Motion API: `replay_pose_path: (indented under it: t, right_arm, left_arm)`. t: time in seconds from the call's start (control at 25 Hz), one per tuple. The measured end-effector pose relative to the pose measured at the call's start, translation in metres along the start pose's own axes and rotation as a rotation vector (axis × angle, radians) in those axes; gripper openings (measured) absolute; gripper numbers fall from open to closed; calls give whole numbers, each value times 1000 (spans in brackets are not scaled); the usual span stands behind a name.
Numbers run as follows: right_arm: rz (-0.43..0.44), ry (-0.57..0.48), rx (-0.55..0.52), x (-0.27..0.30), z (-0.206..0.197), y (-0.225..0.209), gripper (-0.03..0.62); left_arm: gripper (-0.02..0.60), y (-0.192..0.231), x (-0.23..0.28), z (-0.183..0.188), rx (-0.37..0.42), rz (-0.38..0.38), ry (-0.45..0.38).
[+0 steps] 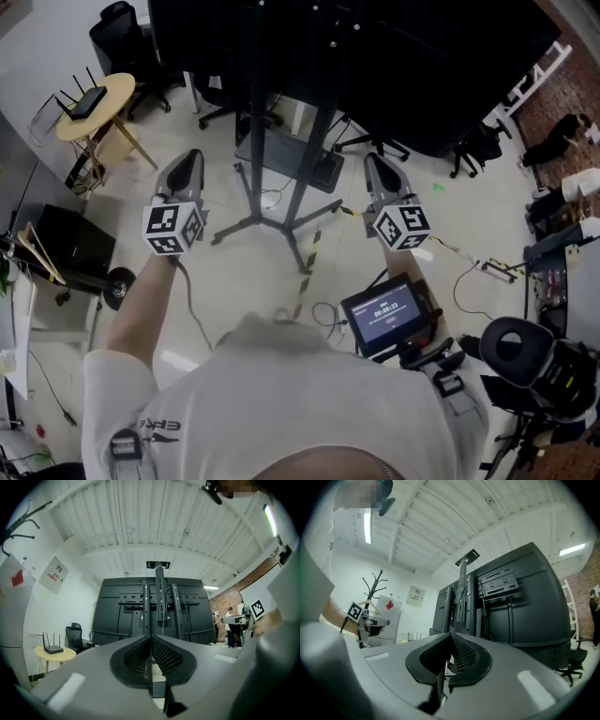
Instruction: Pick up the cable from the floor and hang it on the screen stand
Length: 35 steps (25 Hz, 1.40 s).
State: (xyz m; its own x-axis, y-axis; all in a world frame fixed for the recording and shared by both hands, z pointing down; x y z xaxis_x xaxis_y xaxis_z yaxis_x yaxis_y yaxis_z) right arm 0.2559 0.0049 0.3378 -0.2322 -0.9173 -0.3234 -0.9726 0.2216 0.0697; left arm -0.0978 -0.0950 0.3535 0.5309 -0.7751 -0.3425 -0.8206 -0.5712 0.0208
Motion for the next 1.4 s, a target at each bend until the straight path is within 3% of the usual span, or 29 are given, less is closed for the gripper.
replay_pose_path:
  t: [0.24,0.6,1.4]
  right_arm:
    - [1,38,42,-21,-12,41,14]
    - [57,59,114,-19,-28,81,12]
    - [54,75,143,-25,-50,88,12]
  left_arm:
    - [5,-8,-31,-10,1,2,37]
    - [3,-14,-59,-16,28,68,66]
    - [3,-23,-76,-24,51,93,61]
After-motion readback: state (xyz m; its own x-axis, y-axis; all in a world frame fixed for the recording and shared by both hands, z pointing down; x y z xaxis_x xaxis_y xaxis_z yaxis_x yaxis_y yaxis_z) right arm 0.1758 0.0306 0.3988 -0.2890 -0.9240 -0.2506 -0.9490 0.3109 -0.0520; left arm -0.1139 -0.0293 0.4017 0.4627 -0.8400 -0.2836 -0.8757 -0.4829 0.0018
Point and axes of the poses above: the fingertips, and each gripper's own axes: x forward along the fingers, y to its left, z out of its top, the point moved 2 cm from there along -x, backward along the fingers, and after that the axes turned 12 degrees about -y, right-handed, at the moved point
